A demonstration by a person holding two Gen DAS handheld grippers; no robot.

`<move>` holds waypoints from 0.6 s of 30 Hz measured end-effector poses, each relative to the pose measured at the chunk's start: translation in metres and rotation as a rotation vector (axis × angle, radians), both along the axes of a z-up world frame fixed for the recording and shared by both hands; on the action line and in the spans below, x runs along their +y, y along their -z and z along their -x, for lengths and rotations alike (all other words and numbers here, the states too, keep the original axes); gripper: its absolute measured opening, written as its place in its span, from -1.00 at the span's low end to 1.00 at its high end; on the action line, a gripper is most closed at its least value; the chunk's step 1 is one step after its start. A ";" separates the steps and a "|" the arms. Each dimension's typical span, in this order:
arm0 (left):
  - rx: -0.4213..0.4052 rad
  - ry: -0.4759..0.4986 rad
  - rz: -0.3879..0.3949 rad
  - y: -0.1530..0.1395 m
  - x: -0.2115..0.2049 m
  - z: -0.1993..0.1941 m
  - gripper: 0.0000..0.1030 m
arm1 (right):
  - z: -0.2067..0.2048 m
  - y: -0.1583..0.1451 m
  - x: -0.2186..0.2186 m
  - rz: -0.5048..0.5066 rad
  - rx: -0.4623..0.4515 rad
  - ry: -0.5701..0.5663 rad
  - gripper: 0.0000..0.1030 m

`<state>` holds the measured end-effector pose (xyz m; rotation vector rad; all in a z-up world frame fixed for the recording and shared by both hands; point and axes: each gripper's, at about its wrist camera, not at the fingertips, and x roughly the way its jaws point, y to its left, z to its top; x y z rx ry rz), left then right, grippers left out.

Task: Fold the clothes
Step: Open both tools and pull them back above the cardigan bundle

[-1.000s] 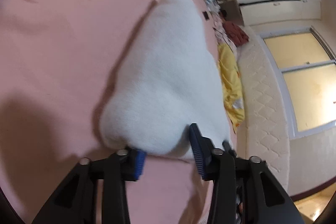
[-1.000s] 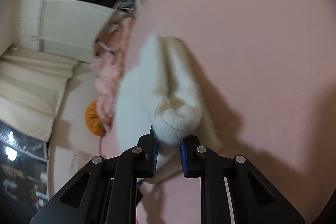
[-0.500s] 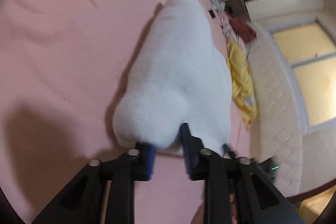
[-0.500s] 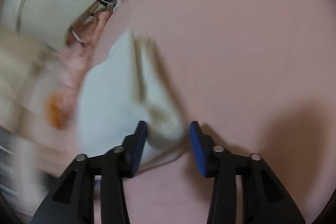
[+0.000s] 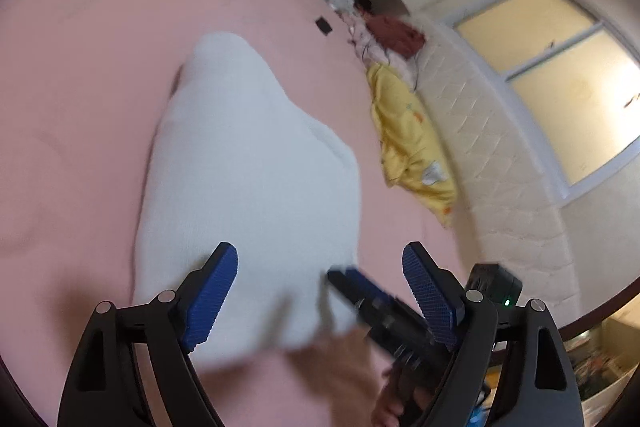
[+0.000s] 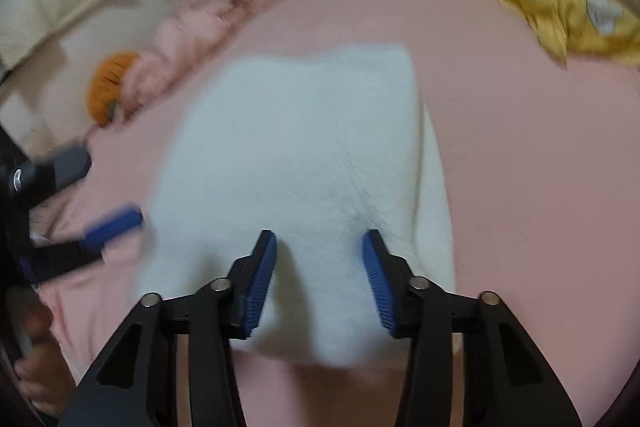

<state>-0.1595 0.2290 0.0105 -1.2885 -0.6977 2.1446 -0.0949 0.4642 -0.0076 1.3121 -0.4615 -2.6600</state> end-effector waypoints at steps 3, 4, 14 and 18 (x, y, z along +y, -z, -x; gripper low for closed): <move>0.022 0.039 0.119 0.006 0.014 0.007 0.28 | -0.005 0.001 -0.001 -0.056 0.010 -0.005 -0.24; 0.043 0.042 0.112 -0.002 0.015 0.010 0.28 | -0.007 -0.004 -0.001 -0.076 0.023 -0.002 -0.22; 0.068 0.139 0.407 0.000 0.065 0.070 0.25 | -0.010 -0.006 -0.016 -0.243 0.043 0.018 -0.20; 0.102 0.169 0.460 -0.008 0.074 0.068 0.25 | -0.011 -0.007 -0.014 -0.246 0.044 0.019 -0.19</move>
